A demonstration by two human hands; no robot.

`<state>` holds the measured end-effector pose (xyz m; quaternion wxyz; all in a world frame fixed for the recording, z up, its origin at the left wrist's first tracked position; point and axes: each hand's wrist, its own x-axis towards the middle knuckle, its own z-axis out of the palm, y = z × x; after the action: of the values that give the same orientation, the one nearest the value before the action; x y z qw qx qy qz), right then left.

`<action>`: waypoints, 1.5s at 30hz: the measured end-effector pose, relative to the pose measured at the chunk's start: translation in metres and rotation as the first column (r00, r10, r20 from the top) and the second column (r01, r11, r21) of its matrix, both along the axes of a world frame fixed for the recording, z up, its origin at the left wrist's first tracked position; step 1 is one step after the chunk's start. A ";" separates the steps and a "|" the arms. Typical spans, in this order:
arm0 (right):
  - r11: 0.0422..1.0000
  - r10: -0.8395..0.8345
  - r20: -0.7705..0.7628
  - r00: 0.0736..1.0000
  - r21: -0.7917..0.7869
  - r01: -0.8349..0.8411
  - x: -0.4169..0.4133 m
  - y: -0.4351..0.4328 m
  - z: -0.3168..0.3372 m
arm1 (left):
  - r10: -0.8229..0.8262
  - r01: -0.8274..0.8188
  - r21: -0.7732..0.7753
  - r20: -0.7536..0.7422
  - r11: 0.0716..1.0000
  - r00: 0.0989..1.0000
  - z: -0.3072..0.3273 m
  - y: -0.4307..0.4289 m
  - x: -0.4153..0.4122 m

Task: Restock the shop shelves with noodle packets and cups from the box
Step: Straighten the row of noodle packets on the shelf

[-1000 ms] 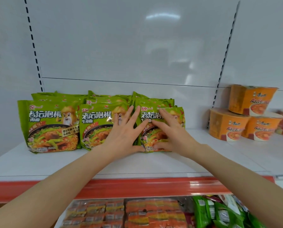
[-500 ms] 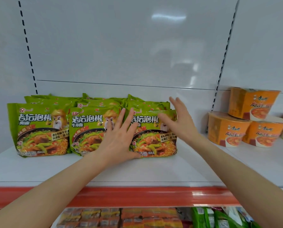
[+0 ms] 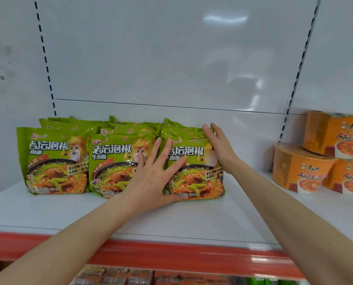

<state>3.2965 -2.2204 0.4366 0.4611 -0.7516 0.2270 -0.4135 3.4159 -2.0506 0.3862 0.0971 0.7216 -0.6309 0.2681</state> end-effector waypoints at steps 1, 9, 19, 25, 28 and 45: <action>1.000 -0.002 0.000 1.000 -0.003 0.002 0.000 -0.001 0.000 | 0.002 -0.002 0.005 -0.002 1.000 1.000 0.001 0.001 -0.001; 0.998 -0.009 -0.073 0.997 -0.062 0.005 -0.005 0.000 0.002 | 0.052 -0.050 0.096 -0.020 0.994 0.998 0.007 0.001 -0.005; 0.210 -0.497 -0.336 0.800 -0.941 -0.265 -0.038 0.059 -0.020 | 0.050 -0.037 -0.116 0.114 0.993 0.992 0.004 0.044 0.035; 0.105 -0.616 -0.269 0.740 -0.960 -0.261 -0.023 0.067 -0.030 | 0.049 -0.044 -0.029 0.210 0.999 0.976 0.001 0.053 0.062; 0.121 -0.630 -0.240 0.738 -0.970 -0.212 -0.019 0.072 -0.035 | 0.023 -0.014 -0.031 0.309 0.999 0.951 0.005 0.052 0.067; 0.114 -0.638 -0.196 0.745 -0.980 -0.161 -0.022 0.073 -0.038 | 0.166 -0.143 -0.120 0.211 0.982 0.963 0.000 0.046 0.060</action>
<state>3.2747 -2.1469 0.3985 -0.3131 -0.8946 0.1641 -0.2734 3.4755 -2.0048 0.3858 0.0427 0.7283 -0.5648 0.3856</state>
